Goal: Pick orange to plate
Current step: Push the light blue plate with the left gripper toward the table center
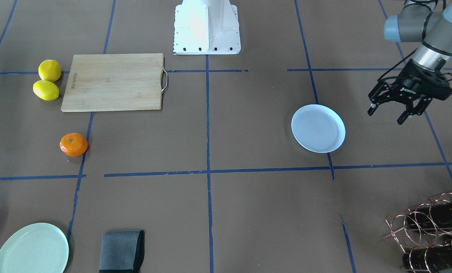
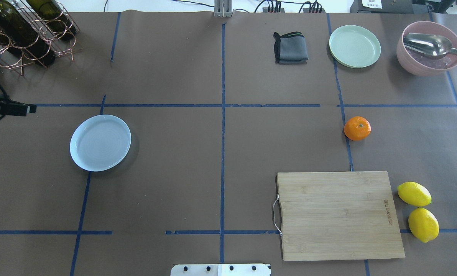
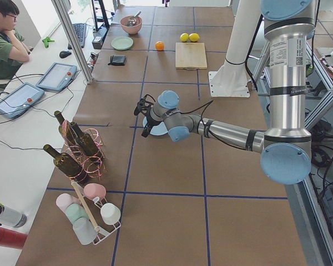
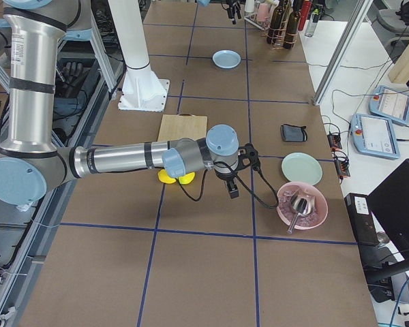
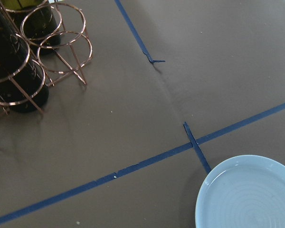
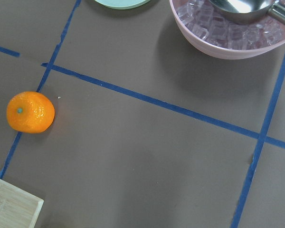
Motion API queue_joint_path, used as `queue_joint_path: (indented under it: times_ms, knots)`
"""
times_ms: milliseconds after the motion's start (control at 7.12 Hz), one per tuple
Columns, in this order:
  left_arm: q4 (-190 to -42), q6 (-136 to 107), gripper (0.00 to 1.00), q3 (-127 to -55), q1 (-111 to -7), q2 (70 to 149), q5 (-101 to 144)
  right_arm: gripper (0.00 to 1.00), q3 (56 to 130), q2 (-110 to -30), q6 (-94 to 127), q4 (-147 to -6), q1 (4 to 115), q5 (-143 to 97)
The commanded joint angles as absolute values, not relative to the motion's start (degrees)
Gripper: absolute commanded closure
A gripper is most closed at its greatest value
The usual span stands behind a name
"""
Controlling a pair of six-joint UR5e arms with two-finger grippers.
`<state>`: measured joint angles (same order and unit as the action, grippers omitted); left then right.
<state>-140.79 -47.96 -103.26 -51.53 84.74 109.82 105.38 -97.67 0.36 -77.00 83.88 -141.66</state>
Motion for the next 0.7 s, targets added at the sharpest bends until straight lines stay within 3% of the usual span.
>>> queue_joint_path:
  times_ms: [0,281,421,562]
  knots:
    - [-142.8,-66.2,0.11,-101.5,-38.7,84.3,96.4,0.0,105.3,-97.7,0.4,-77.0,83.8,-141.6]
    - [-142.8,-72.2,0.25,-99.7,-33.8,84.7,91.5,0.0,105.3,-97.8,0.4,-77.0,83.8,-141.7]
    - [-142.7,-72.7,0.46,-99.2,-33.4,84.9,91.0,0.0,105.3,-97.8,0.4,-77.0,83.8,-141.6]
    - [-142.6,-72.7,0.75,-99.1,-33.3,84.9,91.0,0.0,105.3,-97.8,0.4,-77.0,83.8,-141.6]
